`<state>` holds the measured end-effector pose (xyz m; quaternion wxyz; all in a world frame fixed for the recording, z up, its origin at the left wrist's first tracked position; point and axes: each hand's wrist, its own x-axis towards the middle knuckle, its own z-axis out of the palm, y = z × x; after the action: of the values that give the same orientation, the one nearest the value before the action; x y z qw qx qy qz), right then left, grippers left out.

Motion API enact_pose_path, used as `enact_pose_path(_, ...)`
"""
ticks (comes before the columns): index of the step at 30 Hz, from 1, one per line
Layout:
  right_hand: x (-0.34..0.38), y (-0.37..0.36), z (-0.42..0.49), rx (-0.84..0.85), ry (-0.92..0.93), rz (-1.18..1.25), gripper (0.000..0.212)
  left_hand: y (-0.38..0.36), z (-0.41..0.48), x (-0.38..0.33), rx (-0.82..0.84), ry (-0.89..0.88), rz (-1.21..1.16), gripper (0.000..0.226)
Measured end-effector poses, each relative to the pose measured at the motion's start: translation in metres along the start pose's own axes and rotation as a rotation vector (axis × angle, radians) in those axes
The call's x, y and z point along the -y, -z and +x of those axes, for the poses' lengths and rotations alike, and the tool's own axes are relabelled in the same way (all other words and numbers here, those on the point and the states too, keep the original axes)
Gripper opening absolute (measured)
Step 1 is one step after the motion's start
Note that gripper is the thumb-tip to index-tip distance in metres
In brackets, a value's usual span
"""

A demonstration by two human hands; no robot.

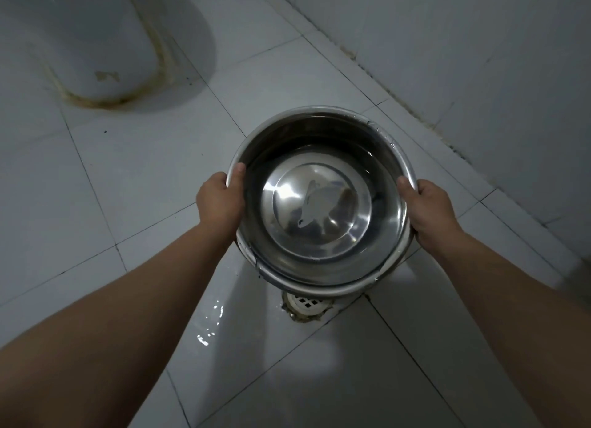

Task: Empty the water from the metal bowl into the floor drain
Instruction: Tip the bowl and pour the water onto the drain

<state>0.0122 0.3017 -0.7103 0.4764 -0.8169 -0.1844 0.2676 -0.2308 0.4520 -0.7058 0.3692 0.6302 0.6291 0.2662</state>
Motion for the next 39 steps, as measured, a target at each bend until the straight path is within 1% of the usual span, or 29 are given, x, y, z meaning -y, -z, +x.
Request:
enact_pose_path(2, -0.001, 0.000, 0.000, 0.000, 0.002, -0.001, 0.037, -0.001, -0.001, 0.000, 0.006, -0.006, 0.002, 0.046)
enact_pose_path(5, -0.003, 0.001, 0.001, 0.002, -0.008, -0.004, 0.058, -0.003, 0.000, 0.001, 0.008, 0.003, -0.001, 0.045)
enact_pose_path(10, -0.003, 0.002, 0.002, 0.008, -0.030, -0.021, 0.062, -0.008, 0.002, 0.004, 0.007, -0.012, 0.004, 0.047)
enact_pose_path(12, -0.003, 0.002, 0.003, 0.007, -0.032, -0.030, 0.066, -0.010, 0.003, 0.005, 0.015, -0.013, 0.004, 0.046)
enact_pose_path(19, -0.005, 0.003, 0.006, -0.010, -0.010, -0.088, 0.051, -0.015, 0.004, 0.006, 0.014, -0.030, 0.020, 0.047)
enact_pose_path(24, -0.006, 0.003, 0.007, -0.018, -0.012, -0.072, 0.054, -0.018, 0.005, 0.008, 0.014, -0.029, 0.030, 0.053)
enact_pose_path(27, -0.006, 0.003, 0.007, -0.008, -0.013, -0.078, 0.054, -0.018, 0.005, 0.009, 0.018, -0.032, 0.026, 0.051)
enact_pose_path(30, -0.005, 0.004, 0.008, -0.015, 0.007, -0.091, 0.046, -0.019, 0.006, 0.008, 0.028, -0.049, 0.047, 0.049)
enact_pose_path(32, -0.005, 0.005, 0.009, -0.015, 0.019, -0.096, 0.045, -0.018, 0.007, 0.006, 0.027, -0.050, 0.051, 0.047)
enact_pose_path(35, -0.003, 0.004, 0.009, -0.023, 0.033, -0.111, 0.036, -0.018, 0.007, 0.006, 0.024, -0.049, 0.060, 0.047)
enact_pose_path(39, -0.003, 0.004, 0.010, -0.027, 0.034, -0.107, 0.039, -0.019, 0.007, 0.006, 0.021, -0.049, 0.045, 0.045)
